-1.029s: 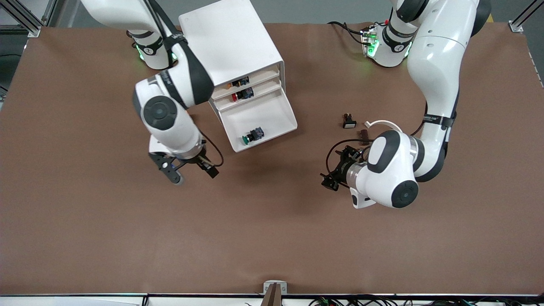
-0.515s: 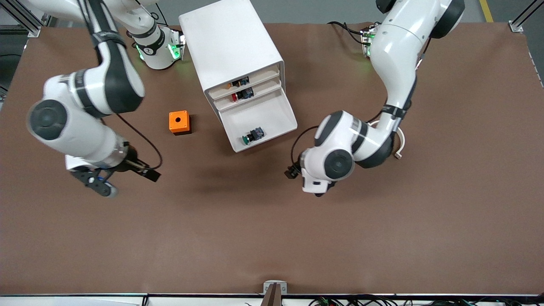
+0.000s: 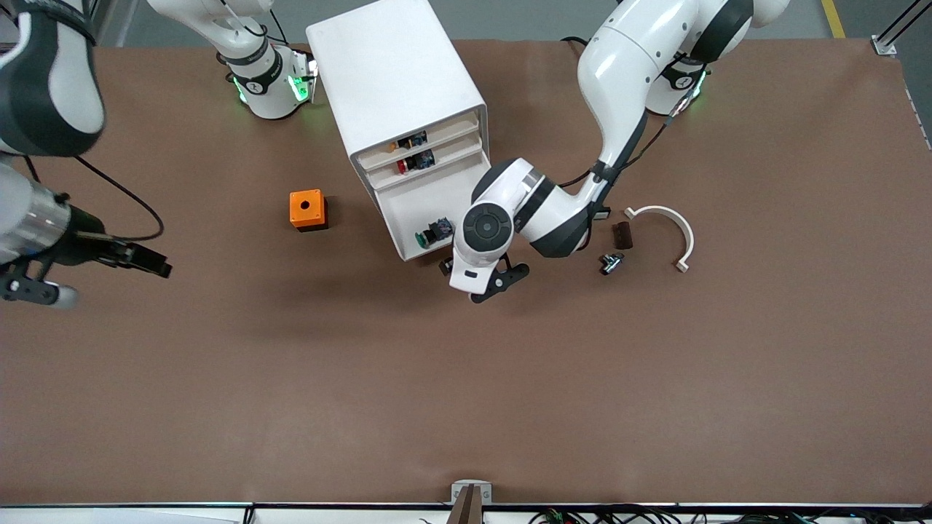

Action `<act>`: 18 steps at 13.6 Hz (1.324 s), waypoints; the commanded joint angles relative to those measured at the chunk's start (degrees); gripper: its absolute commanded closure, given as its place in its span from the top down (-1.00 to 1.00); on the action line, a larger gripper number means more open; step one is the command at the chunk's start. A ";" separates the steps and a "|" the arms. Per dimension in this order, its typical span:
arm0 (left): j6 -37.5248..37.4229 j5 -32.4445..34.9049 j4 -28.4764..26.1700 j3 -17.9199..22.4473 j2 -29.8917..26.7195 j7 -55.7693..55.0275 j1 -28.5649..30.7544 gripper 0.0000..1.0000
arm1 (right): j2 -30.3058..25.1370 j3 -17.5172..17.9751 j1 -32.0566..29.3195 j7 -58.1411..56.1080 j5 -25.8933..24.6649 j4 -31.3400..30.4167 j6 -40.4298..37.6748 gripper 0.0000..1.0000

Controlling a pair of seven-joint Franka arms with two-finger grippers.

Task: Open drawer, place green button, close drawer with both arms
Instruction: 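Push the open drawer shut into the cabinet with the left gripper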

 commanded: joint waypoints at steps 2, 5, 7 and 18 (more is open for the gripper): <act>4.28 1.63 -3.90 0.32 -0.49 0.76 -2.46 0.99 | -7.49 1.01 -2.60 -2.88 0.68 -4.30 -1.93 1.00; 3.84 1.72 -5.57 0.06 -1.19 0.67 -3.61 0.99 | -10.93 1.45 -2.69 -2.88 0.41 -8.45 0.62 1.00; 3.40 1.63 -6.19 -0.47 -1.02 0.67 -5.80 0.99 | -11.37 1.54 -2.17 -2.88 0.41 -8.63 -0.08 1.00; -1.43 -2.24 -7.07 -9.17 -0.93 -0.30 -6.34 0.99 | -12.08 4.53 -3.31 -2.09 -5.30 -6.53 -2.98 1.00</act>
